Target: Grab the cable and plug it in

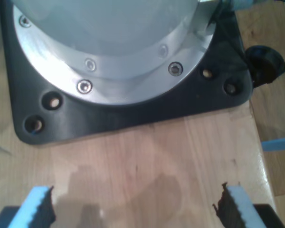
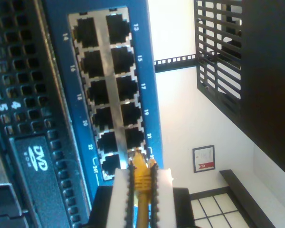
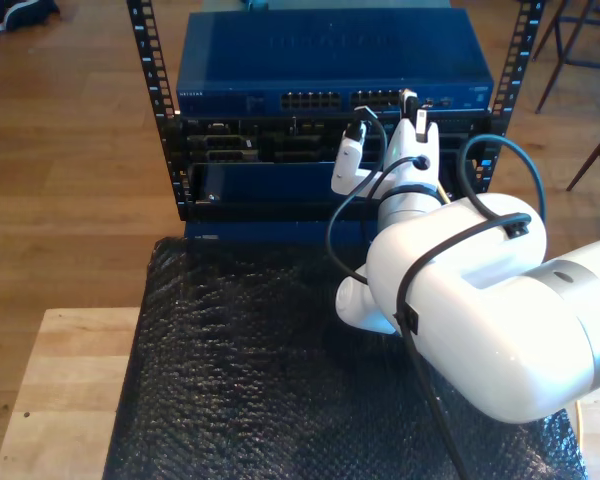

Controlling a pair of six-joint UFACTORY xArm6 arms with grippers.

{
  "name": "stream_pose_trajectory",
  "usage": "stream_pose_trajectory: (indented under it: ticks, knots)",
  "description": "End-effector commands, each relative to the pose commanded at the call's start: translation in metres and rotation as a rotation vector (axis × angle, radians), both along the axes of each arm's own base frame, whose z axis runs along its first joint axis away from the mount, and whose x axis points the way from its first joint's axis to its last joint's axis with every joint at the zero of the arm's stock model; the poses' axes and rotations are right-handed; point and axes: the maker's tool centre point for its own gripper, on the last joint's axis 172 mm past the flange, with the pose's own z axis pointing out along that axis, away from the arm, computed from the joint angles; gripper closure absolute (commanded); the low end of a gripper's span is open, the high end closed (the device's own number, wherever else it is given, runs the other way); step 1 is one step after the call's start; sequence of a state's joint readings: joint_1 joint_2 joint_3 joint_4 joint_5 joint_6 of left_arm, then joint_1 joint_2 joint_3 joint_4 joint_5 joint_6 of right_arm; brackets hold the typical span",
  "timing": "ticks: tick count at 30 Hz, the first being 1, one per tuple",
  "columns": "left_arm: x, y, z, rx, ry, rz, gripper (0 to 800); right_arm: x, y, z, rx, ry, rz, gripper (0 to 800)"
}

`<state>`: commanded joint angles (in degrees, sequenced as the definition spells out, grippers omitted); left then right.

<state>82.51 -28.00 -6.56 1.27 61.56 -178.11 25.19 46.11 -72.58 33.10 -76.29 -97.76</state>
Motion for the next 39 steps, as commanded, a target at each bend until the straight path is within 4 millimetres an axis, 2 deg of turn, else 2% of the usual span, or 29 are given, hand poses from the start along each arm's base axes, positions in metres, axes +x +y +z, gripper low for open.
stream_pose_trajectory:
  ticks: [5,6,14,29,32,39]
  knots:
    - [0.0,0.0,0.0,0.0,0.0,0.0,0,-0.005,-0.001,-0.001,-0.005,0.013,0.004,497]
    - [0.0,0.0,0.0,0.0,0.0,0.0,0,-0.006,-0.001,0.002,-0.004,0.012,0.004,470]
    - [0.0,0.0,0.0,0.002,0.0,0.0,0,-0.02,-0.006,0.009,-0.012,0.037,0.01,431]
    - [0.0,0.0,0.0,0.0,0.0,0.0,0,-0.051,-0.017,0.0,0.001,0.229,0.053,364]
    - [0.0,0.0,0.0,0.0,0.0,0.0,0,-0.057,-0.018,-0.004,0.01,0.28,0.068,308]
    - [0.0,0.0,0.0,0.0,0.0,0.0,0,-0.074,-0.022,-0.001,0.031,0.359,0.094,265]
